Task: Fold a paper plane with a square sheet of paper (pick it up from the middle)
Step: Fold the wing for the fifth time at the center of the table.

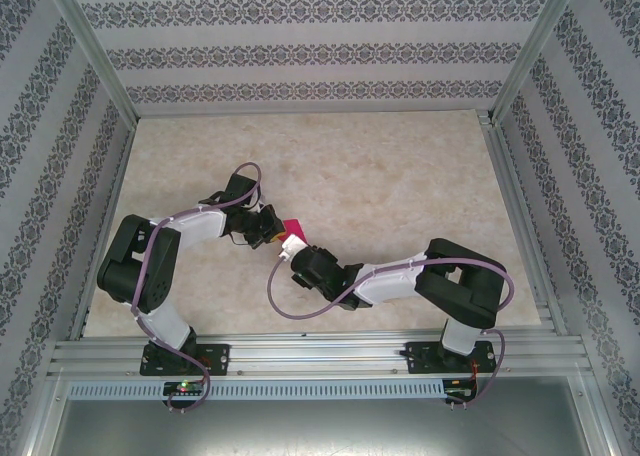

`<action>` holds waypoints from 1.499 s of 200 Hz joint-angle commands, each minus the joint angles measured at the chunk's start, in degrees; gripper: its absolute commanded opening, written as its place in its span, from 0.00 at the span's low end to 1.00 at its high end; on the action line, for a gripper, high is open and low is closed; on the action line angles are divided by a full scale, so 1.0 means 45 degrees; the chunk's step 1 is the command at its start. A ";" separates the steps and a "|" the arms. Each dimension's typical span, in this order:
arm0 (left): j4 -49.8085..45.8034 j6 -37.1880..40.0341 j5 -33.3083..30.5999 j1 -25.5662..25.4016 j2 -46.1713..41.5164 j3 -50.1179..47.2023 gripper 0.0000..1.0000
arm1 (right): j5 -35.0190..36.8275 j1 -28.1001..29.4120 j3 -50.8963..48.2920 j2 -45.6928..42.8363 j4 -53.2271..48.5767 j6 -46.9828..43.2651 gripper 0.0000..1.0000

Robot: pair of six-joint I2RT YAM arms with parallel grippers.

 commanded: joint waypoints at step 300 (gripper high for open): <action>-0.1317 0.0507 -0.0611 0.0129 -0.0745 0.0374 0.28 | -0.1154 -0.0287 0.0084 0.0058 -0.0046 0.1785 0.00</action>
